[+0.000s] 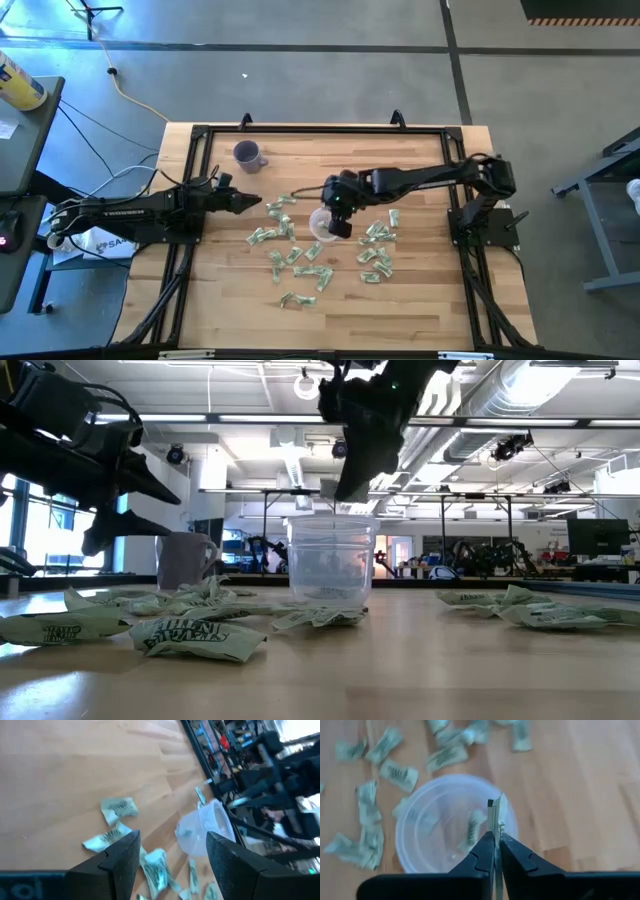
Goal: Pick and place Stevia / Truvia into bins
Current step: Put the stevia packet into the transparent container
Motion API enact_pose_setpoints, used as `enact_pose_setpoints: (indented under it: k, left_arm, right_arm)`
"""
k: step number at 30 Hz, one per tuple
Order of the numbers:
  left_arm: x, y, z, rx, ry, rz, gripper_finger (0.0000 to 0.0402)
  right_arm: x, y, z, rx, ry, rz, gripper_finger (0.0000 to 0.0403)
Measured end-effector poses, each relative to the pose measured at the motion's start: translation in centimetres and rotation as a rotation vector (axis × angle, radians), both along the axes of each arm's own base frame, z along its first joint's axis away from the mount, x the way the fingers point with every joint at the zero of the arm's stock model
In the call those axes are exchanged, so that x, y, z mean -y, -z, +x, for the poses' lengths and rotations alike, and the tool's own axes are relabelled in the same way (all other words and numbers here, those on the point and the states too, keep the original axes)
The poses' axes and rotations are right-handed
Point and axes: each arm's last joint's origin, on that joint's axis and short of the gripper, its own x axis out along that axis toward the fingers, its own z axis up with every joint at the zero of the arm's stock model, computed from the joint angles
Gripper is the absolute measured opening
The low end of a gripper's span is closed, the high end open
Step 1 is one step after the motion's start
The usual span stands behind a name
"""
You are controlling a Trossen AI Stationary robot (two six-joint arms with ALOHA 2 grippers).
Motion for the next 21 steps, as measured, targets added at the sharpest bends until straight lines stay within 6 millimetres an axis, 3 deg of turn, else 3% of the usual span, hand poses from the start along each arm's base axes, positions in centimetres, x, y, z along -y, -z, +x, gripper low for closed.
enact_pose_setpoints:
  k: [8, 13, 21]
  left_arm:
    - [0.1, -0.1, 0.1, 0.028, 0.005, -0.065, 0.0262]
    - [0.1, -0.8, 0.2, 0.096, 0.006, -0.088, 0.0262]
    - [0.9, -7.3, 1.9, 0.064, 0.085, 0.214, 0.0224]
  right_arm:
    - [-1.5, 0.0, -0.1, -0.01, -0.072, -0.032, 0.0044]
    - [-1.9, -0.8, -1.3, -0.062, -0.046, -0.199, 0.0078]
    - [-6.6, -1.6, -5.5, -0.146, -0.076, -0.336, 0.0159]
